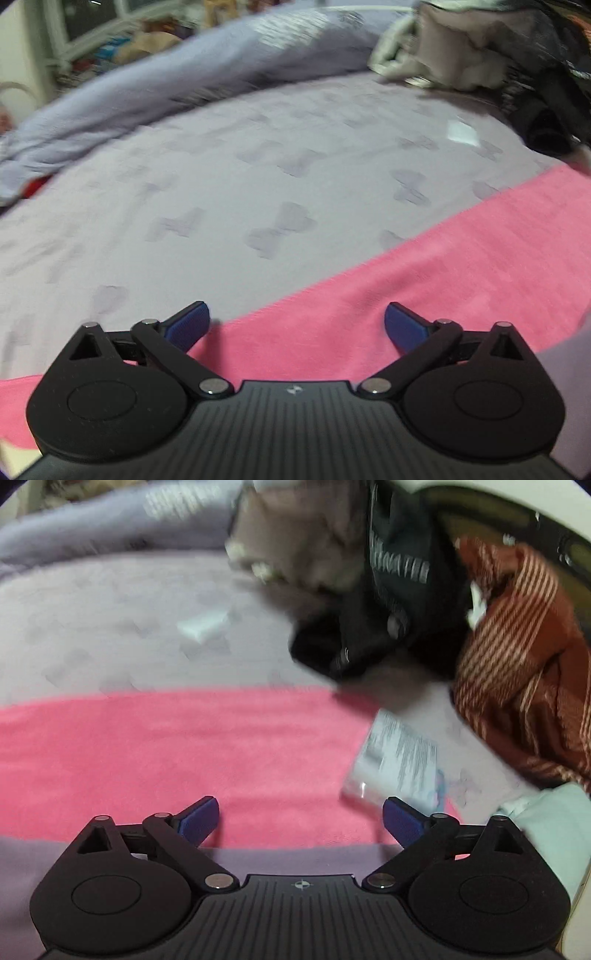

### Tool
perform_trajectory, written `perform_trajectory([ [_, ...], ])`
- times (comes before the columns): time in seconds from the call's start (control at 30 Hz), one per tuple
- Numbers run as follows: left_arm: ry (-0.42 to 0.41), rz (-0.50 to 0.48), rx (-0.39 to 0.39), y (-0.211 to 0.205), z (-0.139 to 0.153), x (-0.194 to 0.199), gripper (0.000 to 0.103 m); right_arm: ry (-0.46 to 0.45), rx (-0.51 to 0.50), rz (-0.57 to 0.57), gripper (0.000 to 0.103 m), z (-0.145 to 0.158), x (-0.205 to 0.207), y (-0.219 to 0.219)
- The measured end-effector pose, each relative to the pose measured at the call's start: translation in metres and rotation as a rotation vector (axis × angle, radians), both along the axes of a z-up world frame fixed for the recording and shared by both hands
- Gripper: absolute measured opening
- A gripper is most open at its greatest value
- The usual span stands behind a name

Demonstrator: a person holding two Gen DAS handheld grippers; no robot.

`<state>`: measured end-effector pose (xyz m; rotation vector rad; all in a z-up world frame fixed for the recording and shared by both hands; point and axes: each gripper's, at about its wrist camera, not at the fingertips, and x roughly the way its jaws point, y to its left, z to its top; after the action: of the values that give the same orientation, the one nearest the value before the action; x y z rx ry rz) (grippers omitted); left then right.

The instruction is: Fold clothes

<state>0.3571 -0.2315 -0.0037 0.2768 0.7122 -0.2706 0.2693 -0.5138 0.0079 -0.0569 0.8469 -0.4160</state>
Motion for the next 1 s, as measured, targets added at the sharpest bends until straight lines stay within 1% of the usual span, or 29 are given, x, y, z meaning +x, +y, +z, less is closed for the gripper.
perform_trajectory([
  [0.03,-0.026,0.018,-0.028,0.008,0.008,-0.007,0.094,-0.032,0.079,0.040,0.096,0.009,-0.013,0.009],
  [0.07,-0.040,0.008,-0.101,0.019,0.017,-0.017,0.095,-0.064,0.161,0.081,0.096,0.017,-0.025,0.018],
  [0.1,-0.040,-0.015,-0.160,0.029,0.023,-0.027,0.095,-0.047,0.261,0.131,0.096,0.020,-0.033,0.030],
  [0.13,-0.037,-0.035,-0.180,0.034,0.027,-0.036,0.096,-0.028,0.361,0.180,0.092,0.022,-0.040,0.042],
  [0.17,-0.047,-0.032,-0.147,0.037,0.028,-0.047,0.096,0.004,0.411,0.225,0.087,0.020,-0.045,0.060],
  [0.2,-0.060,-0.025,-0.104,0.039,0.029,-0.057,0.096,0.046,0.438,0.262,0.086,0.014,-0.047,0.077],
  [0.23,-0.073,0.005,-0.075,0.045,0.029,-0.067,0.096,0.075,0.404,0.274,0.085,0.004,-0.041,0.090],
  [0.27,-0.077,0.046,-0.074,0.054,0.029,-0.074,0.096,0.104,0.366,0.285,0.085,-0.006,-0.035,0.102],
  [0.3,-0.080,0.088,-0.078,0.065,0.029,-0.080,0.096,0.133,0.329,0.295,0.089,-0.016,-0.028,0.115],
  [0.33,-0.082,0.130,-0.082,0.075,0.028,-0.087,0.097,0.097,0.260,0.301,0.103,-0.022,-0.021,0.121],
  [0.37,-0.084,0.172,-0.086,0.086,0.028,-0.093,0.098,0.072,0.260,0.280,0.103,-0.026,-0.007,0.117],
  [0.4,-0.062,0.217,-0.068,0.095,0.023,-0.097,0.099,0.047,0.264,0.257,0.103,-0.030,0.007,0.113],
  [0.43,-0.034,0.261,-0.045,0.104,0.017,-0.100,0.099,0.031,0.257,0.248,0.103,-0.030,0.019,0.111],
  [0.47,0.013,0.299,-0.027,0.111,0.010,-0.101,0.099,0.015,0.227,0.259,0.103,-0.029,0.027,0.112],
  [0.5,0.050,0.321,-0.024,0.117,0.004,-0.103,0.099,0.017,0.232,0.250,0.103,-0.027,0.032,0.107],
  [0.57,0.047,0.319,-0.038,0.120,0.004,-0.105,0.099,0.022,0.247,0.231,0.101,-0.023,0.043,0.098],
  [0.6,0.042,0.317,-0.046,0.120,0.004,-0.106,0.099,0.033,0.224,0.172,0.100,-0.021,0.043,0.091],
  [0.63,0.035,0.300,-0.037,0.117,0.005,-0.104,0.099,0.033,0.203,0.126,0.100,-0.020,0.040,0.085],
  [0.67,0.018,0.265,-0.039,0.110,0.008,-0.102,0.099,0.014,0.207,0.097,0.100,-0.014,0.031,0.078],
  [0.7,-0.001,0.226,-0.044,0.103,0.010,-0.099,0.099,-0.011,0.237,0.087,0.100,-0.008,0.019,0.073],
  [0.77,-0.049,0.133,-0.041,0.084,0.014,-0.093,0.099,-0.031,0.280,0.097,0.101,-0.004,-0.002,0.073],
  [0.8,-0.079,0.074,-0.030,0.071,0.016,-0.089,0.099,-0.018,0.275,0.127,0.101,-0.005,-0.009,0.079],
  [0.83,-0.115,0.009,0.011,0.055,0.014,-0.085,0.100,0.015,0.246,0.179,0.101,-0.010,-0.015,0.087],
  [0.87,-0.152,-0.057,0.058,0.038,0.011,-0.081,0.101,0.060,0.174,0.206,0.101,-0.017,-0.015,0.095],
  [0.9,-0.189,-0.096,0.125,0.024,0.003,-0.077,0.101,0.106,0.099,0.232,0.102,-0.025,-0.014,0.102],
  [0.93,-0.226,-0.130,0.196,0.010,-0.006,-0.073,0.102,0.090,0.084,0.239,0.102,-0.027,-0.019,0.097],
  [0.97,-0.263,-0.164,0.268,-0.003,-0.015,-0.069,0.103,0.082,0.092,0.199,0.102,-0.027,-0.020,0.085],
  [1.0,-0.301,-0.198,0.339,-0.017,-0.024,-0.065,0.103,0.100,0.092,0.127,0.102,-0.029,-0.020,0.068],
])
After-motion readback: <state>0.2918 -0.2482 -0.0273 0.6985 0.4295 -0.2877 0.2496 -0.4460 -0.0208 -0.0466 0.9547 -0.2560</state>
